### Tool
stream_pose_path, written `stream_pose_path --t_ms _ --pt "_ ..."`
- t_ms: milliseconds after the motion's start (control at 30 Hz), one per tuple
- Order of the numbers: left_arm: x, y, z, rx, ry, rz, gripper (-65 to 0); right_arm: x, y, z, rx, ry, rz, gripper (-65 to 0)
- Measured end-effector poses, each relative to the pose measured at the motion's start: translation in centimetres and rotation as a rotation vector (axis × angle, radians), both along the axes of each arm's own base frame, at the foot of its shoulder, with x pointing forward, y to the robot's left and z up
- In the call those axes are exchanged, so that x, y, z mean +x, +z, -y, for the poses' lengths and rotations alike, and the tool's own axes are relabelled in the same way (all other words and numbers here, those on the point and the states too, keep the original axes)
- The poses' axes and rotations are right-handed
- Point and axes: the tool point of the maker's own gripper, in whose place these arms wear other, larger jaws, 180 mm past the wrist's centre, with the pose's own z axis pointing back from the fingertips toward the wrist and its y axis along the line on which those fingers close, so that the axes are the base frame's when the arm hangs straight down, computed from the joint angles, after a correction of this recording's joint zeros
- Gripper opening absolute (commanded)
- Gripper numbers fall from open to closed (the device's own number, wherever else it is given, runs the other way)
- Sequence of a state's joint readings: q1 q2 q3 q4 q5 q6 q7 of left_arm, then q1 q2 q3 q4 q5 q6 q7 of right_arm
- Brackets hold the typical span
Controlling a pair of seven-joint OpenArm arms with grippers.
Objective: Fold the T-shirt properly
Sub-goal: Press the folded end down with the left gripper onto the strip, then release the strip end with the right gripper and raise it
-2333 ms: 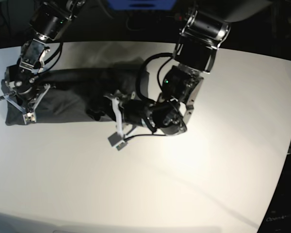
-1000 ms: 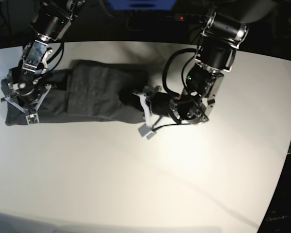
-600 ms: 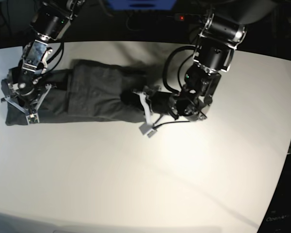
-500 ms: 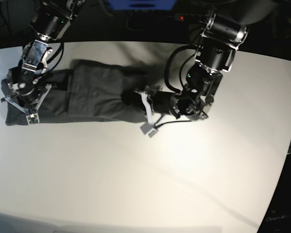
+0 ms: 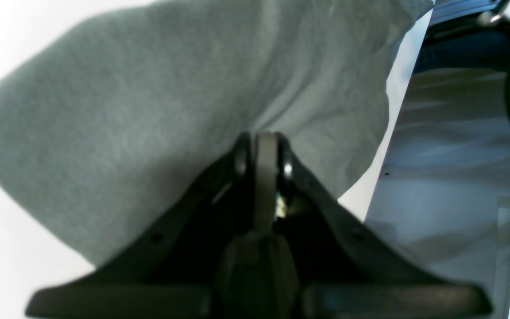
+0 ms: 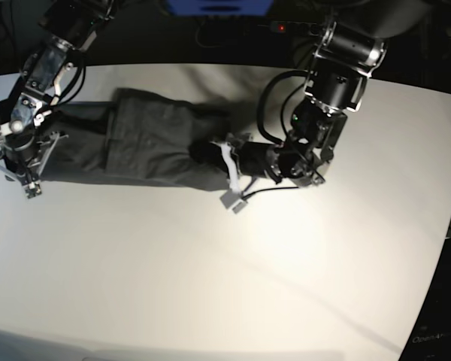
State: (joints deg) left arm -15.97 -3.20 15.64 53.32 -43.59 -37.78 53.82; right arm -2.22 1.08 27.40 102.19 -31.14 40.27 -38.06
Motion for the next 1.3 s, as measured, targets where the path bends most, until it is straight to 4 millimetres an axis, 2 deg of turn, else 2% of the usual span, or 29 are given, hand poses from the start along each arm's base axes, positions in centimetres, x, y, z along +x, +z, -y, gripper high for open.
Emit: stream_pose_path --t_ms 67,233,367,467,633,733,833,967,1067,1167,1300 --pt "-0.1 -0.1 -0.4 -0.008 0.009 0.004 -62.5 0.2 0.8 0.2 -0.017 0.005 0.014 -64.1" --pt "-0.2 -0.4 -2.6 -0.011 0.024 0.019 -62.5 0.9 3.2 2.6 -0.086 -0.002 0.047 -64.0" --pt "-0.1 -0.5 -4.0 -0.018 0.020 0.054 -62.5 1.3 2.6 3.9 -0.051 -0.054 0.048 -64.0" --pt "-0.3 -0.9 -4.1 -0.025 0.016 0.034 -62.5 1.9 2.2 5.0 0.001 -0.116 0.072 -64.0" --pt "-0.1 -1.0 -4.2 -0.033 0.033 0.029 -62.5 0.8 0.0 6.0 0.087 -0.196 0.042 -64.0" --pt "0.0 -1.0 -4.2 -0.034 0.034 0.029 -62.5 1.1 0.3 6.3 0.132 -0.216 0.033 -64.0" --pt "-0.1 -1.0 -4.3 -0.036 0.033 0.030 -62.5 0.4 1.2 7.7 0.159 -0.265 0.003 -63.8" --pt "0.3 -0.8 -4.4 -0.056 0.058 0.029 -62.5 0.0 1.9 10.2 0.222 -0.351 -0.054 -56.3" --pt "0.0 -0.8 -4.6 -0.055 0.052 0.011 -62.5 0.6 0.9 9.8 0.351 -0.372 -0.075 -50.3" --pt "0.0 -0.7 -4.7 -0.059 0.052 0.011 -62.5 -0.8 -0.5 10.1 0.448 -0.442 -0.130 -45.4" --pt "0.1 -0.7 -4.7 -0.060 0.057 0.011 -62.5 -1.4 -0.9 10.2 0.564 -0.477 -0.114 -38.3"
